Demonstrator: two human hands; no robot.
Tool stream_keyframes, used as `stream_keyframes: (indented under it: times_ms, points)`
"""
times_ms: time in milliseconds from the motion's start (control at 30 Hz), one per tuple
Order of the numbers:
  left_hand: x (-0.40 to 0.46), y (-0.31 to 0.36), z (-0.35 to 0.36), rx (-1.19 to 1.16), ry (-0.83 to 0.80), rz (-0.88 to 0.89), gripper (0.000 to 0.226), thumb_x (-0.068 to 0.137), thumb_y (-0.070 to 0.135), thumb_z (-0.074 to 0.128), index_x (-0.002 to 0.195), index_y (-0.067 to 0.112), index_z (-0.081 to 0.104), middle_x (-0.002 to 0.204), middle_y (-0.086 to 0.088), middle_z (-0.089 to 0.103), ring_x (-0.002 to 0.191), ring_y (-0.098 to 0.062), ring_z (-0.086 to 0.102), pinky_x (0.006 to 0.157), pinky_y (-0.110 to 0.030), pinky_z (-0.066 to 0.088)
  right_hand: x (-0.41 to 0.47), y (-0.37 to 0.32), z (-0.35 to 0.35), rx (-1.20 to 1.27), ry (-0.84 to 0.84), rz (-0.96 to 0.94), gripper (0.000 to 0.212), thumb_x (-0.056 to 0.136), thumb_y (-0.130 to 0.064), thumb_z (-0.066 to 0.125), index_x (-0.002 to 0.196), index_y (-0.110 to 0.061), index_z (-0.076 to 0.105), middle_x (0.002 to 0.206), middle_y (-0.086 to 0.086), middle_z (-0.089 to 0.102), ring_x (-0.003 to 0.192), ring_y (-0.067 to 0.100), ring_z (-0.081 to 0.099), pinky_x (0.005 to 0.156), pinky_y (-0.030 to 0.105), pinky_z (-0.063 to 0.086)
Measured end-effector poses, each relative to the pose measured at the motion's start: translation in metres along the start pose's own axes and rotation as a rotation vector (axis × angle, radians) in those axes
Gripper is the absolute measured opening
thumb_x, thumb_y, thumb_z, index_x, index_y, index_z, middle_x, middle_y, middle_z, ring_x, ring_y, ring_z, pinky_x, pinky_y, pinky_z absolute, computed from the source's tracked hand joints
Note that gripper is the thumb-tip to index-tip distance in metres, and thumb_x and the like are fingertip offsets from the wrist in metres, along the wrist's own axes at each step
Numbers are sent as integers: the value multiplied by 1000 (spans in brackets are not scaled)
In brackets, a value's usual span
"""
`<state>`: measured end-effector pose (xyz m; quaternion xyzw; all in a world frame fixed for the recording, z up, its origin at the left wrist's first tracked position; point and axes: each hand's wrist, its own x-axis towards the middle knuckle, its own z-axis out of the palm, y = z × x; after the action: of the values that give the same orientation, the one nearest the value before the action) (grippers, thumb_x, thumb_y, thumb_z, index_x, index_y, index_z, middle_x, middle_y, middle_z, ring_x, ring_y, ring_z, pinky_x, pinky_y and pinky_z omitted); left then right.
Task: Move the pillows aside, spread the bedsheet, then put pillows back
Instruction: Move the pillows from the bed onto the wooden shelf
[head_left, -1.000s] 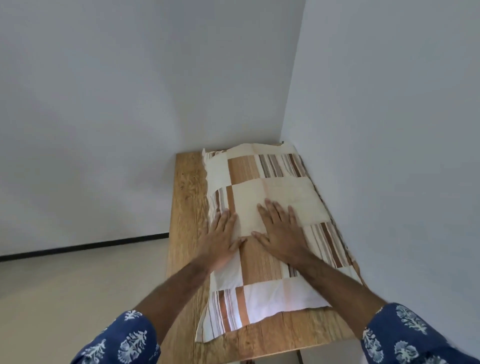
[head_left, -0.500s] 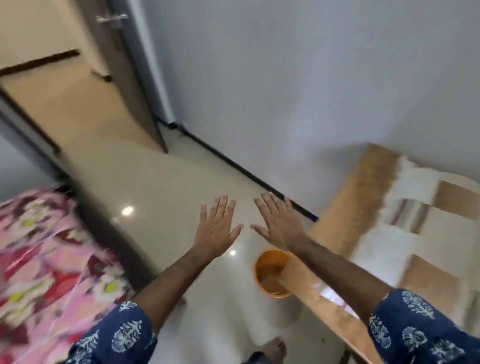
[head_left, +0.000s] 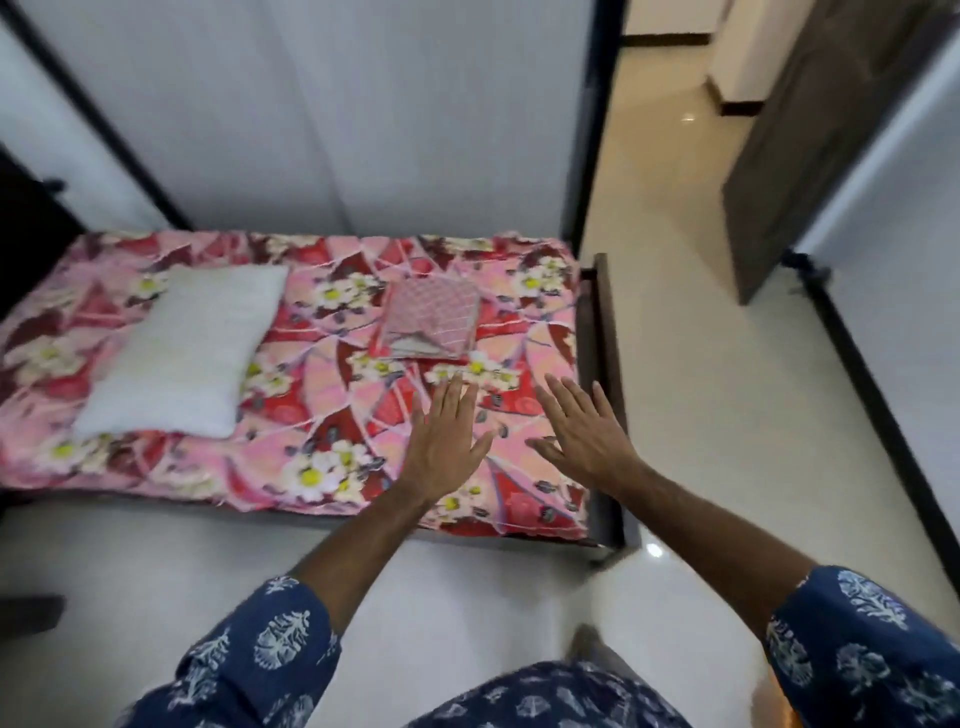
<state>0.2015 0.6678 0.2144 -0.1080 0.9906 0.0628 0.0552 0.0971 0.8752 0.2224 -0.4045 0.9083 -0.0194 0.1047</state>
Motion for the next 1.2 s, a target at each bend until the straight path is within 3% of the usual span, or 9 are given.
stream_keyframes:
  times_ms: [200,333,467,667,733,867,933,1033,1200]
  points:
    - [-10,-133,-1,-27,13,-276,79,98,63,17,162,17,11,170,-10,4,157,-28,1,122,-58,-1,125,-89,0,-26,-56,-257,104,80,-79,-19,162,-20,8,169,7,8,156,29,10,123,54,2]
    - [-7,-211,-12,-24,9,-434,85,93,66,8,161,14,16,169,-13,10,156,-32,7,121,-63,7,214,-136,7,-37,-106,-392,102,82,-80,-17,162,-20,6,169,7,8,156,28,9,125,56,5]
    - [1,-280,-39,6,-11,-541,84,93,65,4,162,17,2,170,-10,-2,157,-28,-4,123,-60,0,299,-183,-1,-27,-149,-495,93,87,-76,-8,162,-22,2,169,7,3,156,28,6,124,56,3]
    - [9,-373,-61,3,46,-697,76,101,62,24,160,16,18,169,-11,7,157,-30,6,122,-61,8,402,-258,-15,-37,-156,-630,91,91,-73,0,161,-16,6,169,11,9,155,29,11,123,55,7]
    - [10,-400,-59,-8,42,-699,83,95,67,14,161,16,18,169,-10,6,157,-31,5,123,-62,8,430,-283,-15,-45,-159,-657,91,90,-72,1,161,-15,5,169,11,9,155,30,12,123,55,10]
    - [19,-467,-47,-89,23,-712,92,86,70,0,161,18,13,170,-9,-1,157,-29,-3,124,-60,2,480,-332,-5,-46,-199,-656,109,77,-82,-16,161,-16,6,168,11,11,154,31,14,123,56,13]
    - [30,-510,-38,-100,-16,-700,89,89,70,3,161,18,13,170,-9,0,157,-31,-2,123,-60,3,508,-357,6,-56,-230,-632,97,85,-76,-3,161,-16,4,169,11,8,155,31,13,123,55,11]
    - [54,-587,-20,-125,-80,-667,73,103,59,27,161,17,12,170,-10,0,156,-33,0,123,-60,6,550,-392,28,-66,-278,-582,79,100,-63,22,160,-14,5,168,13,10,153,34,16,124,55,17]
    - [102,-737,24,-232,-167,-601,73,102,56,33,160,15,15,169,-12,3,155,-38,6,121,-58,12,622,-453,89,204,-437,-255,78,100,-54,44,158,-11,14,162,16,25,146,39,31,116,55,32]
